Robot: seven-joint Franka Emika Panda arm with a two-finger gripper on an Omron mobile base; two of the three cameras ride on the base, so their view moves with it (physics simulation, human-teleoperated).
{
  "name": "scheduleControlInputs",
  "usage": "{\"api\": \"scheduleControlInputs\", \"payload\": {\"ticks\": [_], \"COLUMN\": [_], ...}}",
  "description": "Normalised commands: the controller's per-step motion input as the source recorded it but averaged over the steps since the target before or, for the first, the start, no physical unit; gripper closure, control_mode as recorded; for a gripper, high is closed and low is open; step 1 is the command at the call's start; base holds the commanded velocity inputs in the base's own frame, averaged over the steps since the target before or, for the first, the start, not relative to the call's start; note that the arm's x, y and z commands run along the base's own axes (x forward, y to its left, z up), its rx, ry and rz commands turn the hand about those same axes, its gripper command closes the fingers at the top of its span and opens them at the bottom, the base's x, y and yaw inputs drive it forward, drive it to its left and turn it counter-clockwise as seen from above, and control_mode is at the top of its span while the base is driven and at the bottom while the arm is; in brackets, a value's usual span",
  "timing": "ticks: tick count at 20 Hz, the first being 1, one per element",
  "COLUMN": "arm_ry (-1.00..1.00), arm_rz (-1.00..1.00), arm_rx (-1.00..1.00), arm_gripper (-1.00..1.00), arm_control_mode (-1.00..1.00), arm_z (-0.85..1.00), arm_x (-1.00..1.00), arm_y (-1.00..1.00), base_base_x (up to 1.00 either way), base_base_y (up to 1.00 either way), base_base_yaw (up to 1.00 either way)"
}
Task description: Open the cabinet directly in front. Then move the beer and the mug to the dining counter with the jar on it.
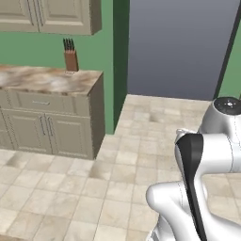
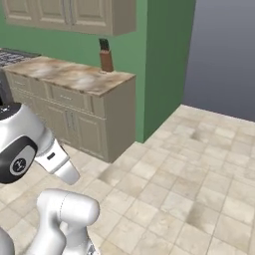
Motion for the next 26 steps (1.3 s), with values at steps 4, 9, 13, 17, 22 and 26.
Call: {"api": "scheduleControlInputs", "payload": {"ticks": [4, 9, 13, 17, 22, 26], "arm_ry": [0.0, 0.0, 0.0, 0.0, 0.0, 0.0], "arm_rz": [0.0, 0.0, 0.0, 0.0, 0.0, 0.0], "arm_rx": [0.0, 0.0, 0.0, 0.0, 0.0, 0.0], "arm_gripper": [-1.0, -1.0, -1.0, -1.0, -1.0, -1.0], "arm_control_mode": [1.0, 1.0, 1.0, 1.0, 1.0, 1.0], "arm_z": [0.0, 0.0, 0.0, 0.0, 0.0, 0.0], "arm_x": [0.0, 0.0, 0.0, 0.0, 0.0, 0.0], "arm_y": [0.0, 0.0, 0.0, 0.0, 0.0, 0.0], "base_base_x": [0.97, 0.98, 1.0, 1.0, 1.0, 0.91], "base_base_y": [-0.01, 0.0, 0.0, 0.0, 0.0, -0.02], "base_base_yaw": [-0.17, -0.17, -0.18, -0.22, -0.25, -0.3]}}
